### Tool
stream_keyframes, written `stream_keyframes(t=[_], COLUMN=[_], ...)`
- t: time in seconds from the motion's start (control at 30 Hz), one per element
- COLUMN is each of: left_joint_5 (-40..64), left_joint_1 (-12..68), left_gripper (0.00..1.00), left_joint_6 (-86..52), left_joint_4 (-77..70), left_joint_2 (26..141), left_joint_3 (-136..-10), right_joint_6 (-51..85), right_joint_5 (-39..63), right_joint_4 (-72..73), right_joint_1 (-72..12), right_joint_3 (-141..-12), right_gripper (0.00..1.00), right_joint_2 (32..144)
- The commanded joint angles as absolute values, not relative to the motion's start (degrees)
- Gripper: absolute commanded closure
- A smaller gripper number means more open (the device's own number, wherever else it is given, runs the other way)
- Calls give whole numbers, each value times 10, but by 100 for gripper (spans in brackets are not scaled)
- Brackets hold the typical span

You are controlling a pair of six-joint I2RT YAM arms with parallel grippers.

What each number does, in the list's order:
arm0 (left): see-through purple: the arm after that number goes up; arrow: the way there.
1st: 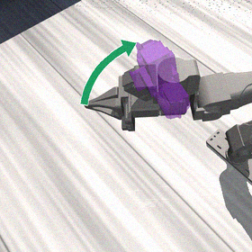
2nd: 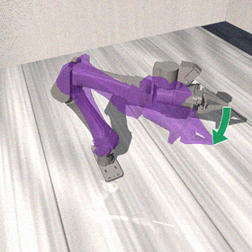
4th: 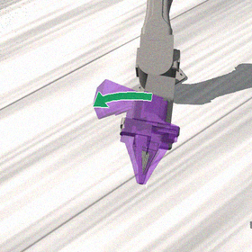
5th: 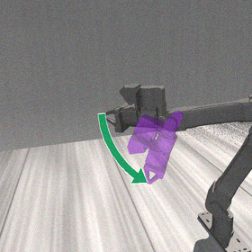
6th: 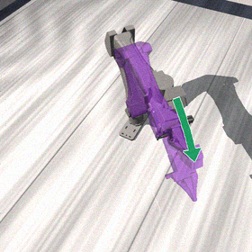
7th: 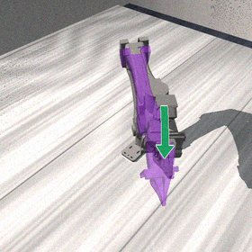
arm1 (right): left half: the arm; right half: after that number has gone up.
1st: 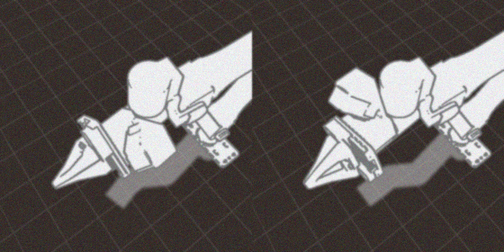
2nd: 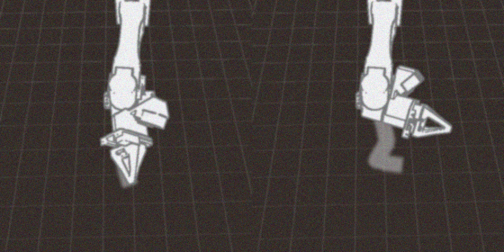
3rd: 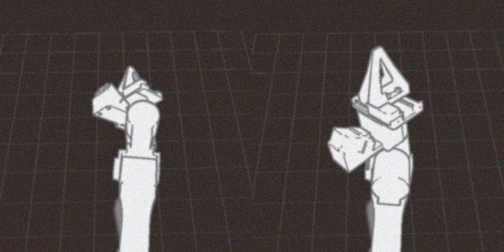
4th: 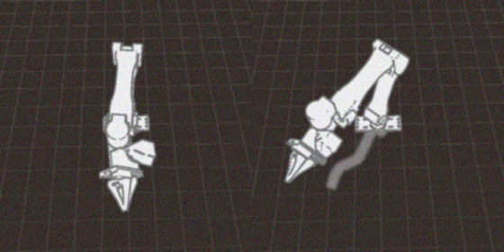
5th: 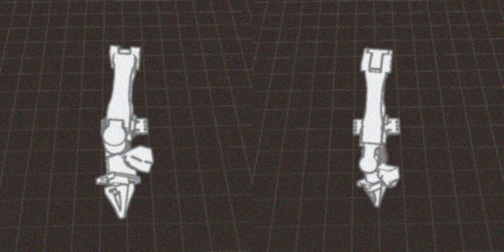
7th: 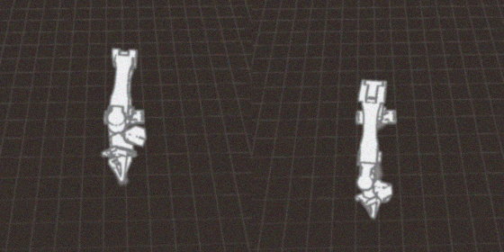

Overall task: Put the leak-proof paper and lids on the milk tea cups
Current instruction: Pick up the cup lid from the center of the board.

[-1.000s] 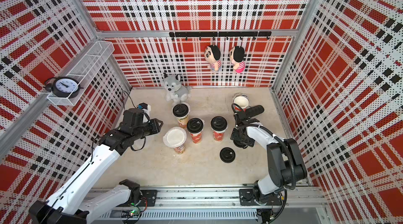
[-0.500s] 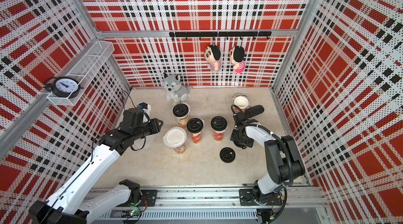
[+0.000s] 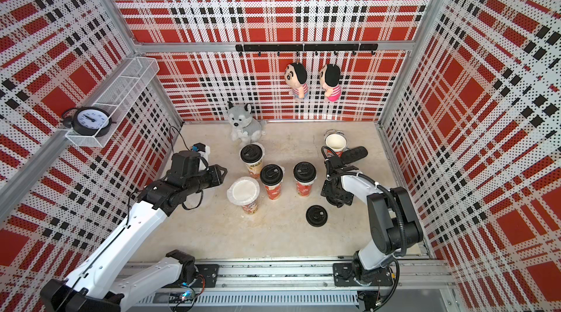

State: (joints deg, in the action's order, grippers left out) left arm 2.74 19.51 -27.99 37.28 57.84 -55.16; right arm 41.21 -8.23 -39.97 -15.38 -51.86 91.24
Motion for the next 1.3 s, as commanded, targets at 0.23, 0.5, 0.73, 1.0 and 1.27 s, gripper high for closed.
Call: stream_keyframes(t=[0.23, 0.5, 0.73, 1.0, 1.27], left_joint_5=[25, 24, 22, 23, 24], left_joint_1=[190, 190, 190, 190, 191], left_gripper=[69, 69, 69, 69, 69], left_joint_6=[-273, -273, -273, -274, -274], left_joint_4=[369, 370, 374, 374, 375], left_joint_2=[581, 583, 581, 581, 580], left_joint_3=[-555, -556, -557, -558, -558], right_joint_6=[413, 408, 407, 406, 406], right_joint_5=[-110, -111, -107, -103, -95], right_joint_4=[-405, -399, -386, -377, -367], right_joint_1=[-154, -153, -152, -152, -150], right_joint_3=[-540, -543, -539, -533, -523], right_gripper=[13, 13, 14, 17, 21], right_joint_2=[914, 919, 927, 929, 928])
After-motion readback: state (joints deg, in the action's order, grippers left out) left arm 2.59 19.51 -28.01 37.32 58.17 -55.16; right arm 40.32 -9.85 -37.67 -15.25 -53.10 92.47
